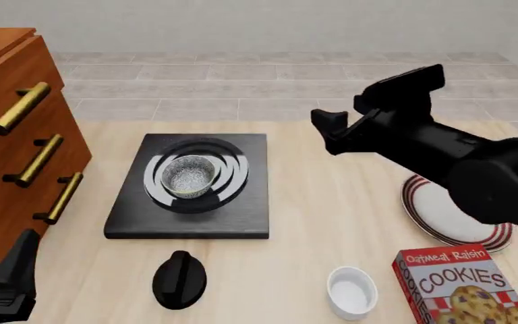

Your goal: Pick the akita bowl on the stove and place it on the plate.

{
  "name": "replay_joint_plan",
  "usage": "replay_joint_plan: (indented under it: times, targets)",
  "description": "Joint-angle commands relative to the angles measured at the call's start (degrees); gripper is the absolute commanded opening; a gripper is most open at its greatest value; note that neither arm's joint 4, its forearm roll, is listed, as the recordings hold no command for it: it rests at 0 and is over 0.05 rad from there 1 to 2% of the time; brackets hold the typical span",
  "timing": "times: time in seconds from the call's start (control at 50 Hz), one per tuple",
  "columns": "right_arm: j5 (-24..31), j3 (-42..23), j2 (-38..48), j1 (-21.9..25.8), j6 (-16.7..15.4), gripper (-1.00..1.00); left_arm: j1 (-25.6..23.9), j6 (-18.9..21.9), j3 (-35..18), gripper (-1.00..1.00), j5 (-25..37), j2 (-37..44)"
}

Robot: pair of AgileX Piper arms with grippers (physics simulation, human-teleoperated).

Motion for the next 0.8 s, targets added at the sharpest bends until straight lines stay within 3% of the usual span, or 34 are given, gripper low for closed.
replay_joint_plan:
  times: [0.02,0.2,0.44,0.8]
  targets:
    - [2.28,-6.98,7.34,3.43,-0.32,1.00,0.00,0.00,0.00,1.00,0.00,0.00]
    - [4.39,-12.18,12.08,6.08,1.42,1.00,0.00,0.00,0.00,1.00,0.00,0.00]
    - [7.14,-19.81,20.30,9.15,1.03,1.00,0.00,0.00,0.00,1.00,0.00,0.00]
    - [7.43,-25.49,27.81,12.74,2.98,1.00,0.00,0.00,0.00,1.00,0.00,0.00]
